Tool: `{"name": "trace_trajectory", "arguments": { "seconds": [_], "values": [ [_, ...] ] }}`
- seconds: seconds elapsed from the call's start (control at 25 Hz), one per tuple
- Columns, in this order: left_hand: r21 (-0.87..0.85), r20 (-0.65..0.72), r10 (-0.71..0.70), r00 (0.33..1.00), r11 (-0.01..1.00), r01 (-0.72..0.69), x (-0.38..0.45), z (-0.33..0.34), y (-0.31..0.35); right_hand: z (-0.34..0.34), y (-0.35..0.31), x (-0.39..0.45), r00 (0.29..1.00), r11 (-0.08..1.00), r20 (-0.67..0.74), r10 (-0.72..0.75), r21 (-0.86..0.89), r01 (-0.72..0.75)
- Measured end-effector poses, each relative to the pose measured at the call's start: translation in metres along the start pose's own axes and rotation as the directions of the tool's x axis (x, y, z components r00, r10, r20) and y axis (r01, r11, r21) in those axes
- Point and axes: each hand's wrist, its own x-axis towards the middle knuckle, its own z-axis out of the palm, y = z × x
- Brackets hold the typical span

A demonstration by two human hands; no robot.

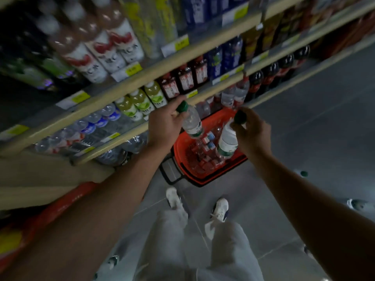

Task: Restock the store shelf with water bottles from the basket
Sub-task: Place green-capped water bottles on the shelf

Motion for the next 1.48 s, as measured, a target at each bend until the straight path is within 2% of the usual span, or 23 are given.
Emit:
{"name": "trace_trajectory", "arguments": {
  "seconds": [0.16,0.44,0.68,0.84,1.0,1.16,1.32,1.48],
  "values": [
    [0.034,-0.125,-0.019,0.992,0.999,0.024,-0.05,-0.08,0.034,-0.025,-0.077,-0.03,0.969,0.974,0.111,-0.221,-0.016,0.224],
    [0.036,-0.311,-0.03,0.95,0.998,0.044,-0.134,-0.21,0.063,-0.041,-0.183,-0.091,0.897,0.907,0.158,-0.413,-0.014,0.421],
    [-0.138,-0.489,-0.116,0.864,0.989,0.054,-0.194,-0.305,0.078,-0.055,-0.268,-0.155,0.774,0.796,0.191,-0.604,0.099,0.597],
    [-0.23,-0.593,-0.133,0.794,0.973,-0.009,-0.22,-0.37,0.096,-0.062,-0.33,-0.191,0.688,0.709,0.174,-0.704,0.132,0.692],
    [-0.25,-0.654,-0.116,0.747,0.966,-0.068,-0.233,-0.416,0.118,-0.064,-0.38,-0.212,0.622,0.644,0.167,-0.765,0.182,0.743],
    [-0.255,-0.709,-0.111,0.697,0.961,-0.106,-0.239,-0.452,0.14,-0.066,-0.42,-0.218,0.527,0.556,0.181,-0.83,0.207,0.805],
    [-0.18,-0.773,-0.089,0.628,0.98,-0.083,-0.227,-0.476,0.152,-0.07,-0.459,-0.208,0.456,0.481,0.156,-0.876,0.209,0.852],
    [-0.194,-0.824,-0.127,0.553,0.979,-0.065,-0.206,-0.5,0.164,-0.066,-0.498,-0.191,0.396,0.42,0.148,-0.906,0.214,0.882]
  ]
}}
